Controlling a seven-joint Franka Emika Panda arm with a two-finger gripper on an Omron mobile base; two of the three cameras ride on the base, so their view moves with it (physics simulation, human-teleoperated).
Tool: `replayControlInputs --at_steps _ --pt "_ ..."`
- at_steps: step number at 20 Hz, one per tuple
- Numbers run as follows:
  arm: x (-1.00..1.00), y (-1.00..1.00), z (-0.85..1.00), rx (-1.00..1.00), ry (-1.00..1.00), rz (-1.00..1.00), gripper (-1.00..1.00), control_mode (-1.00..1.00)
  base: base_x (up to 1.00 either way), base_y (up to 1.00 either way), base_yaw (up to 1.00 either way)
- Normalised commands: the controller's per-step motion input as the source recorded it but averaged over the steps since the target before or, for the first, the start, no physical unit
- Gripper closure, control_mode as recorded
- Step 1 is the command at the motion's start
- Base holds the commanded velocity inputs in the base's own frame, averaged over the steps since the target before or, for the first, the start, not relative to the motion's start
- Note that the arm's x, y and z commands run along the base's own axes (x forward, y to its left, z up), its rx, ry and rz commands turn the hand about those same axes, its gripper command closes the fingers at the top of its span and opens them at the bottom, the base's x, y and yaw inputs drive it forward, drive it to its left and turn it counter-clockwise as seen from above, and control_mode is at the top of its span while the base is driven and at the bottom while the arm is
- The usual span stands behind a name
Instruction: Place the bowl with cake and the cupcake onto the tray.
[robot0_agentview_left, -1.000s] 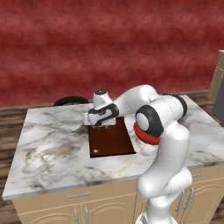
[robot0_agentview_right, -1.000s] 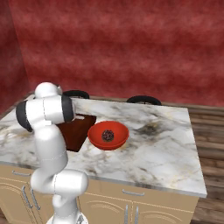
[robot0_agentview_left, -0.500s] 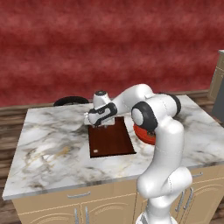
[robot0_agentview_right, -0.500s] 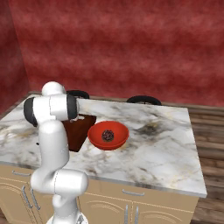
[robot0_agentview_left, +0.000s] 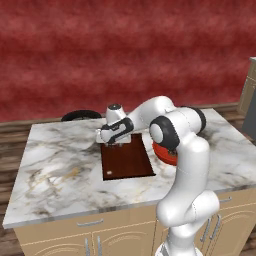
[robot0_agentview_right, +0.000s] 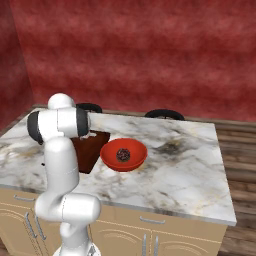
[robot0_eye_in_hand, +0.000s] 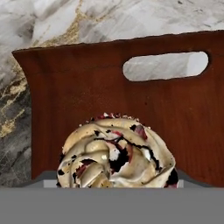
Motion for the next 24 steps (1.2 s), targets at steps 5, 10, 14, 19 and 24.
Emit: replayControlInputs --at_steps 5,10,14,19,24 --pt "0.00 -0.05 0.00 0.00 0.00 -0.01 -1.00 -1.00 0.00 0.00 0.00" --pt "0.00 0.00 0.12 0.00 0.00 0.00 -1.00 -1.00 0.00 0.00 0.00" --pt "-0.11 -0.47 0.43 0.00 0.00 0.00 -1.00 -1.00 0.00 0.00 0.00" --pt "-0.54 -0.35 0.59 -0.02 -0.10 0.00 -1.00 -1.00 0.00 0.00 0.00" --pt "-0.62 -0.70 0.39 -0.18 -0.04 0.14 -1.00 -1.00 0.00 0.00 0.00"
